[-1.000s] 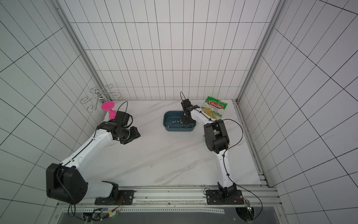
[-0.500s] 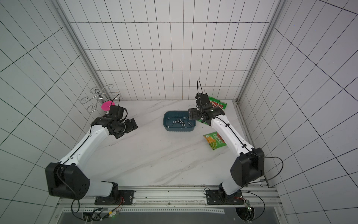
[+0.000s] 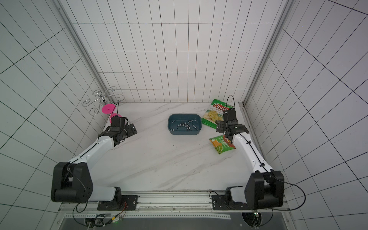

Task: Put the bit on the desktop into the storage box
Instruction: Reset both arms

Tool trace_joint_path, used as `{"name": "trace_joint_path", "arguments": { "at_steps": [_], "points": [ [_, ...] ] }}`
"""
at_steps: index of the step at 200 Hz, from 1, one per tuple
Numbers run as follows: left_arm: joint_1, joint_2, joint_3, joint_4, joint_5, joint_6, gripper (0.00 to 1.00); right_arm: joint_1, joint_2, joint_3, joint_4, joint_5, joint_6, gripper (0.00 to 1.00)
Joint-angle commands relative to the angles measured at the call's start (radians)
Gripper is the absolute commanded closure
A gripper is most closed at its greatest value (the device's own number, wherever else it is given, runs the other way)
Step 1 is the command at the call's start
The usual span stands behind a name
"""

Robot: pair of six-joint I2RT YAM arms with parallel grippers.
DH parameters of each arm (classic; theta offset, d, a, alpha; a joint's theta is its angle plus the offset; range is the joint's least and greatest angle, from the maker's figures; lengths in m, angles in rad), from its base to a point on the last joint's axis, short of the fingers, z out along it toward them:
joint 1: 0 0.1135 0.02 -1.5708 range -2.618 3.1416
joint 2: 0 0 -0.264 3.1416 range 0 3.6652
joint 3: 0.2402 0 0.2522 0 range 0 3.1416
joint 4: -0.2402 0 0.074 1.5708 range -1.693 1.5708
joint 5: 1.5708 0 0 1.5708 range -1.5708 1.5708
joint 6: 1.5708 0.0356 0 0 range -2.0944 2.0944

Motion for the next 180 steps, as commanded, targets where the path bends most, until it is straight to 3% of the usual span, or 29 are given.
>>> {"name": "trace_joint_path", "arguments": {
  "at_steps": [1, 40, 90, 109, 134, 147, 165, 180],
  "points": [
    [0.001, -0.061, -0.110, 0.362, -0.155, 0.157, 0.02, -0.043, -0.019, -0.094, 0.219, -0.004, -0.009, 0.01],
    [-0.015, -0.039, -0.351, 0.795, -0.149, 0.236, 0.02, -0.053, -0.010, -0.295, 0.525, 0.067, -0.069, 0.01],
    [-0.033, 0.125, -0.366, 1.001, -0.128, 0.311, 0.02, -0.067, 0.036, -0.535, 0.953, 0.098, -0.128, 0.01],
    [-0.037, 0.182, -0.448, 1.234, -0.130, 0.326, 0.01, -0.068, 0.074, -0.600, 1.135, 0.138, -0.193, 0.01],
    [-0.050, 0.190, -0.470, 1.250, -0.144, 0.328, 0.02, -0.088, 0.181, -0.642, 1.345, 0.085, -0.200, 0.01],
    [-0.048, 0.183, -0.463, 1.225, -0.140, 0.324, 0.02, -0.098, 0.132, -0.661, 1.291, 0.071, -0.167, 0.01],
    [-0.037, 0.194, -0.440, 1.197, -0.128, 0.316, 0.02, -0.096, 0.258, -0.755, 1.646, 0.057, -0.214, 0.01],
    [-0.011, 0.188, -0.409, 1.122, -0.090, 0.294, 0.02, -0.083, 0.174, -0.711, 1.402, 0.062, -0.190, 0.01]
  ]
}}
